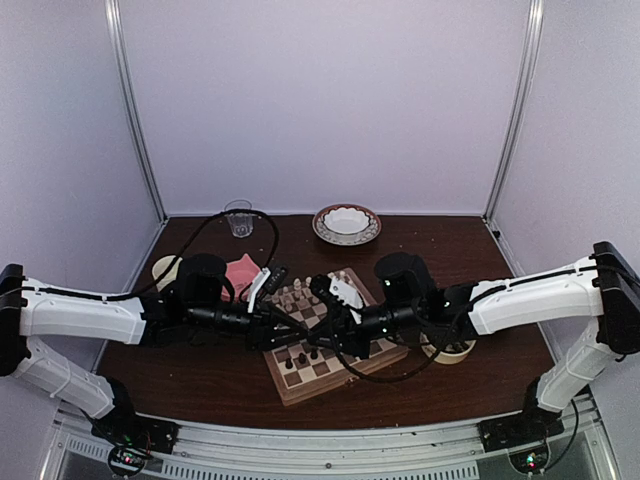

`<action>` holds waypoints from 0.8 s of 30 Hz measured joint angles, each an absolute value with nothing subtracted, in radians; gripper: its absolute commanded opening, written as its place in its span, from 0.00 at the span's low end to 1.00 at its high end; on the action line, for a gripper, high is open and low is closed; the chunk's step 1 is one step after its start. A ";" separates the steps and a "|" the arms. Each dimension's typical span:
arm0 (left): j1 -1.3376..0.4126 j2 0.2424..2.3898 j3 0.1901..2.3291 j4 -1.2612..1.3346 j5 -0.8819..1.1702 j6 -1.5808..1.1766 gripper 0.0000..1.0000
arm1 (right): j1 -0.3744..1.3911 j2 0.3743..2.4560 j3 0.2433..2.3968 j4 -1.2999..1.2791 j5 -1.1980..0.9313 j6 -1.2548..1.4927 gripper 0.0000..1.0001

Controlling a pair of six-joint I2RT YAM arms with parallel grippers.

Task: Set up the chess pieces on the board
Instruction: Pass from the right arm to the left

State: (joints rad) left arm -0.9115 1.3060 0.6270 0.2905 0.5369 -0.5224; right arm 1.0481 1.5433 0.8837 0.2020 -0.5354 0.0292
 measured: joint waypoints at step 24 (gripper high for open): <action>-0.900 1.303 0.628 0.283 0.509 -0.527 0.00 | 1.050 1.525 0.848 0.262 -0.498 0.064 0.52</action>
